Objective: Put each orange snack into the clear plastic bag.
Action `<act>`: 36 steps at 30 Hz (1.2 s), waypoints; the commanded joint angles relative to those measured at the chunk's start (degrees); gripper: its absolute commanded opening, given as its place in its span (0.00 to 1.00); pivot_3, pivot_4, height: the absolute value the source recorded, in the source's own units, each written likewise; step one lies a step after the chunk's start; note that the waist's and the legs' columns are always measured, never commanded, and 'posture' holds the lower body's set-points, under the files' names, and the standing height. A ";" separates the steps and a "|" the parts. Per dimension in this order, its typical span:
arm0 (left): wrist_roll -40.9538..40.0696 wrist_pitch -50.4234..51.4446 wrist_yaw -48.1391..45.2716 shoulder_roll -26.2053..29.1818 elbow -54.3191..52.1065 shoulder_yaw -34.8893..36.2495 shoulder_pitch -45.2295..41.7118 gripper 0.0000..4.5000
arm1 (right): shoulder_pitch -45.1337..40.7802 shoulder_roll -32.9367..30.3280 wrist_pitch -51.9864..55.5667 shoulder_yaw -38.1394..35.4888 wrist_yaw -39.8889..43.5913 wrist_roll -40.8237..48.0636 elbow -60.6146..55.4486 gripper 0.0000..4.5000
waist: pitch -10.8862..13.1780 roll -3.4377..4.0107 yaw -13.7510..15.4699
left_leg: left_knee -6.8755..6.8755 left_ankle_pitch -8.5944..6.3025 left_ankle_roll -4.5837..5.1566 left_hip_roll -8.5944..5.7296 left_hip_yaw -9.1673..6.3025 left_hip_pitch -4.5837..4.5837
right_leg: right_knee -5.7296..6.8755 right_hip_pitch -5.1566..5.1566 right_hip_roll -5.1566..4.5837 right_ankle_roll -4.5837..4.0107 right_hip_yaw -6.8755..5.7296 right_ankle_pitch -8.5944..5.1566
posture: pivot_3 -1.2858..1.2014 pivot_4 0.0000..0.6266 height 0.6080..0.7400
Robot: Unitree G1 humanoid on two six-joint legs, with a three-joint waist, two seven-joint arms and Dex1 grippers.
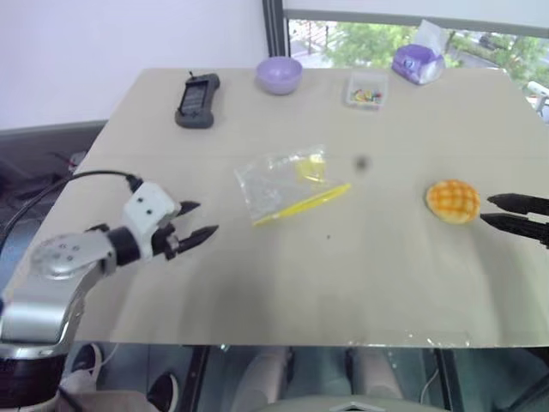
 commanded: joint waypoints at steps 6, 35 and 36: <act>12.97 -16.58 3.05 -3.75 13.87 -9.53 -11.34 0.68 | -1.78 -1.41 5.91 -4.19 1.51 8.63 -7.63 0.50 | 0.01 -0.03 0.67 | 0.00 0.00 0.00 -0.02 -0.02 -0.01 | -0.02 0.00 -0.01 0.01 -0.02 0.01 | 0.52 0.24 1.00; 50.15 -63.08 20.61 -14.54 62.84 -35.40 -38.85 0.43 | -2.34 0.40 3.87 -2.98 -0.92 5.69 -7.79 0.50 | -0.02 -0.05 0.96 | 0.50 0.01 0.01 -0.40 -0.03 -0.08 | 0.45 0.08 -0.14 0.08 -0.20 0.00 | 0.52 0.24 1.00; 49.71 -62.84 20.36 -15.08 63.15 -35.19 -38.87 0.37 | -2.30 0.45 3.87 -3.02 -0.97 5.72 -7.87 0.50 | -0.02 -0.05 0.96 | 0.50 0.01 0.01 -0.40 -0.04 -0.09 | 0.45 0.08 -0.14 0.08 -0.20 0.00 | 0.52 0.24 1.00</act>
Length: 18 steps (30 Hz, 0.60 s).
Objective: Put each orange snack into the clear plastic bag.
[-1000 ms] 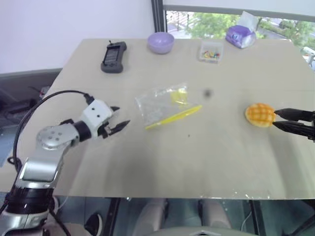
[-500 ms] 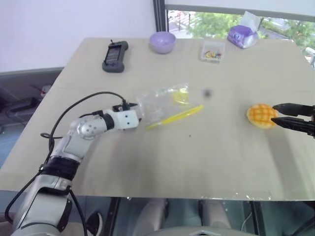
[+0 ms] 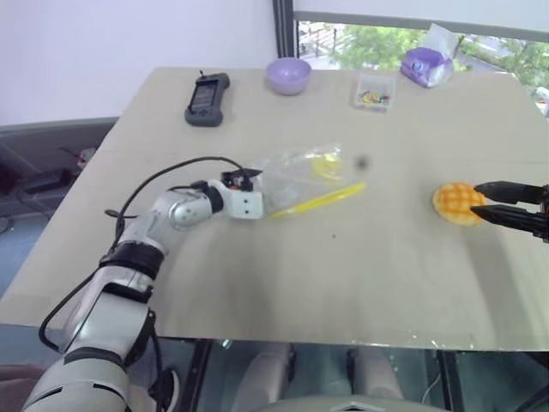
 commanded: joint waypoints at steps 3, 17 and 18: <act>-0.87 0.24 -3.20 -2.86 2.22 -1.50 0.53 0.06 | 0.14 0.19 -0.86 -1.59 -0.55 0.46 -1.72 0.50 | -0.06 0.04 0.05 | 0.02 0.00 0.00 -0.02 -0.05 -0.01 | 0.00 0.02 -0.02 0.00 -0.06 0.00 | 0.52 0.24 1.00; -7.69 0.61 -1.75 -6.00 -2.62 3.69 2.46 0.01 | -0.70 0.85 -1.86 -0.45 -1.37 -0.42 -1.30 0.50 | -0.16 0.11 -0.01 | 0.05 0.00 0.00 -0.15 -0.33 -0.02 | 0.01 0.04 -0.10 0.03 -0.06 -0.01 | 0.52 0.24 1.00; -9.87 1.74 -2.73 -6.43 -4.63 4.83 3.47 0.01 | -0.96 0.99 -1.92 -0.21 -1.54 -0.55 -1.36 0.50 | -0.16 0.11 -0.06 | 0.05 0.00 0.00 -0.15 -0.37 -0.03 | 0.01 0.03 -0.10 0.03 -0.05 -0.01 | 0.52 0.24 1.00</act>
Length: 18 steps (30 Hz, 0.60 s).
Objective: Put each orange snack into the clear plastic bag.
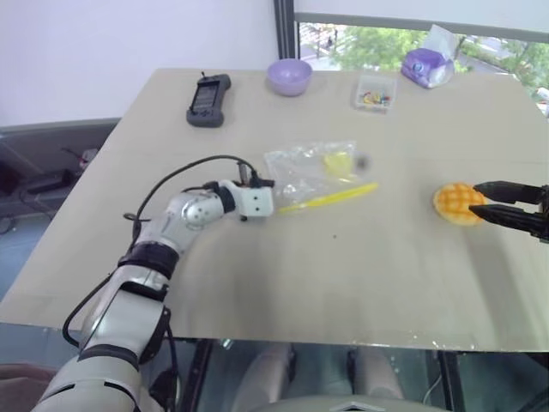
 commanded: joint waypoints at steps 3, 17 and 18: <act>-9.35 4.71 -5.23 -1.96 -10.54 3.45 6.11 0.01 | -1.73 0.71 -1.09 0.36 -1.13 0.24 -1.83 0.50 | 0.03 -0.04 -0.27 | 0.01 0.00 -0.01 0.02 -0.06 -0.05 | -0.01 -0.04 0.00 0.00 0.00 0.00 | 0.52 0.24 1.00; -19.23 25.83 -10.16 -3.81 -35.10 8.49 13.11 0.01 | -12.34 12.49 -20.80 28.56 -19.95 -31.18 -0.39 0.50 | 0.08 -0.12 -0.58 | 0.04 0.12 -0.21 0.10 -0.12 -0.07 | 0.00 -0.09 0.06 0.00 -0.05 0.00 | 0.52 0.24 1.00; -19.35 26.57 -10.18 -3.99 -35.71 8.48 13.10 0.01 | -13.74 14.15 -23.82 30.08 -21.53 -33.59 1.30 0.50 | 0.08 -0.13 -0.57 | 0.04 0.14 -0.24 0.04 -0.12 -0.09 | -0.01 -0.10 0.05 0.00 -0.04 0.00 | 0.52 0.24 1.00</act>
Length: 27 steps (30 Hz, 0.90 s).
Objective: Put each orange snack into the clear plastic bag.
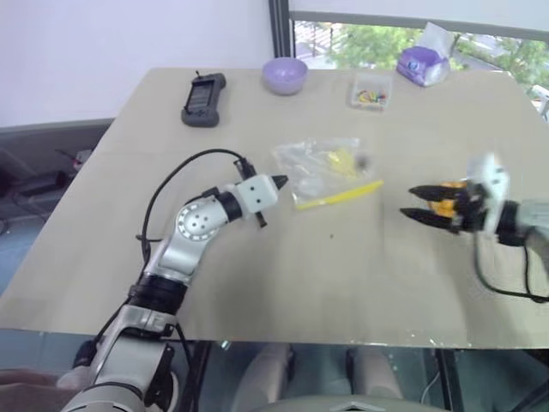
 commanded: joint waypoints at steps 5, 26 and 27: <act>-2.05 5.01 -0.40 -1.13 -6.67 1.23 -0.01 0.01 | -9.10 6.54 -19.30 9.81 -10.00 -19.23 12.46 0.50 | 0.02 -0.03 -0.37 | -0.01 0.02 -0.03 0.00 -0.02 -0.01 | 0.00 -0.02 0.02 0.00 0.00 0.00 | 0.52 0.24 1.00; -3.18 10.30 -0.47 -2.52 -12.60 1.44 1.06 0.00 | -21.90 16.73 -36.44 15.69 -27.34 -35.28 37.00 0.01 | 0.02 -0.04 -1.37 | -0.04 0.02 -0.04 -0.06 -0.07 0.00 | -0.02 -0.02 0.07 -0.02 0.02 0.00 | 0.52 0.24 1.00; -3.21 10.31 -0.39 -2.55 -12.73 1.46 1.17 0.00 | -21.79 16.73 -36.72 15.55 -27.15 -34.99 36.83 0.01 | 0.02 -0.04 -1.38 | -0.04 0.02 -0.04 -0.06 -0.07 0.00 | -0.02 -0.02 0.07 -0.02 0.02 0.00 | 0.52 0.24 1.00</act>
